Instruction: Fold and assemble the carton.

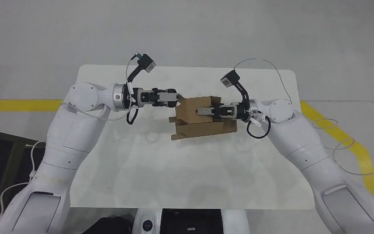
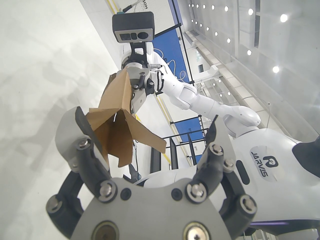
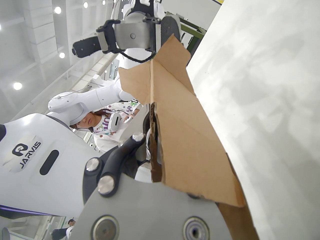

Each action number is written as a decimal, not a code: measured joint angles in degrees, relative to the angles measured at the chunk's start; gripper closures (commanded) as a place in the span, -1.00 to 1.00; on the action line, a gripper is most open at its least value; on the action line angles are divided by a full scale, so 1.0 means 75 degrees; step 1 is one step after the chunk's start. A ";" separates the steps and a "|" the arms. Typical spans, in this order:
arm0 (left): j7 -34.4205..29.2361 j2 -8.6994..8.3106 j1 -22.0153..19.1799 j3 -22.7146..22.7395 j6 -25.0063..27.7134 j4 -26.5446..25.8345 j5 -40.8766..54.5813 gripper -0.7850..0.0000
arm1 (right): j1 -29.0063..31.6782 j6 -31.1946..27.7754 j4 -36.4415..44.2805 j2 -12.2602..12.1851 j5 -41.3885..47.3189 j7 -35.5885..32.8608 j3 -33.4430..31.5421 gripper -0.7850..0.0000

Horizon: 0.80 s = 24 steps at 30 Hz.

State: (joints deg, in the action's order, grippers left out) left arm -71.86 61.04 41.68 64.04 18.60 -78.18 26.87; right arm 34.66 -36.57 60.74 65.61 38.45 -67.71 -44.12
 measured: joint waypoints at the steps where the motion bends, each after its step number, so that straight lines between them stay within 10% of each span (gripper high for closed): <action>1: 0.0009 -0.0002 0.0022 0.0000 -0.0011 -0.0045 0.0001 -1.00 | -0.0010 -0.0040 -0.0048 0.0013 0.0000 0.0040 -0.0013 1.00; 24: 0.0092 0.0016 0.0165 -0.0226 -0.0064 -0.0481 -0.0230 -1.00 | 0.0030 -0.0056 -0.0264 0.0185 -0.0612 0.1135 -0.0521 1.00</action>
State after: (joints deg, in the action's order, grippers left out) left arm -71.16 61.16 42.92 62.35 18.12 -81.78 25.14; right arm 34.89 -37.00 58.76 67.00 33.86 -59.20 -48.03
